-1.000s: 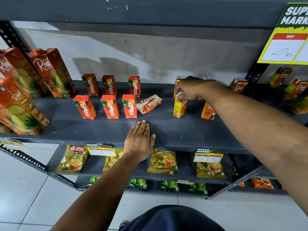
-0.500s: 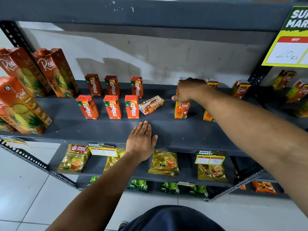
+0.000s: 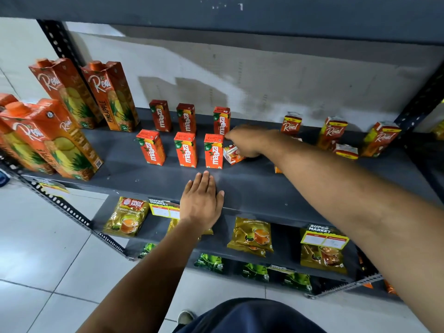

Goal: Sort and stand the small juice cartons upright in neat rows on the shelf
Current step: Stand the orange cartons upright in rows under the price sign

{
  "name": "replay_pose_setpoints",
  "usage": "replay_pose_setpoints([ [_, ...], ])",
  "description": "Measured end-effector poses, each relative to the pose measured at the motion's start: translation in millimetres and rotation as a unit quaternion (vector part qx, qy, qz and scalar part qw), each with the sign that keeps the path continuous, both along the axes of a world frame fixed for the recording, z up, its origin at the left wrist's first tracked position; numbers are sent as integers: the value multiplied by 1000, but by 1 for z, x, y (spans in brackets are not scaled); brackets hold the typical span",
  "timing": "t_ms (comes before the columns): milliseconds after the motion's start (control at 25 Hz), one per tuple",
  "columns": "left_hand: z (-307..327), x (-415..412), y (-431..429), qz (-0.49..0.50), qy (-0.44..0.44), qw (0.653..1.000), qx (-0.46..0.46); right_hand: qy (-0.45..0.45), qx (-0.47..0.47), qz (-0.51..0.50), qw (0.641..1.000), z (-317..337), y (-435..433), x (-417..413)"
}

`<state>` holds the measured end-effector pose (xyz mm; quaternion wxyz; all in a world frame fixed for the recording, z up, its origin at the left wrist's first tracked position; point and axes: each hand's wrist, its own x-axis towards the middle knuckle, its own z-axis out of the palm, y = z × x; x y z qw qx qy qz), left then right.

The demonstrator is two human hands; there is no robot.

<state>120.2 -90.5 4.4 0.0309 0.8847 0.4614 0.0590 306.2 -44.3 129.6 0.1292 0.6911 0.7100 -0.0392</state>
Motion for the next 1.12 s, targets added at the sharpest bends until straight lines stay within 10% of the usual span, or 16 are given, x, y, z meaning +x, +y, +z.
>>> replay_pose_setpoints([
  [680, -3, -1, 5, -8, 3, 1000, 2, -39, -27, 7, 999, -14, 0, 17],
  [1120, 4, 3, 3, 7, -15, 999, -42, 231, 163, -115, 952, 61, -48, 50],
])
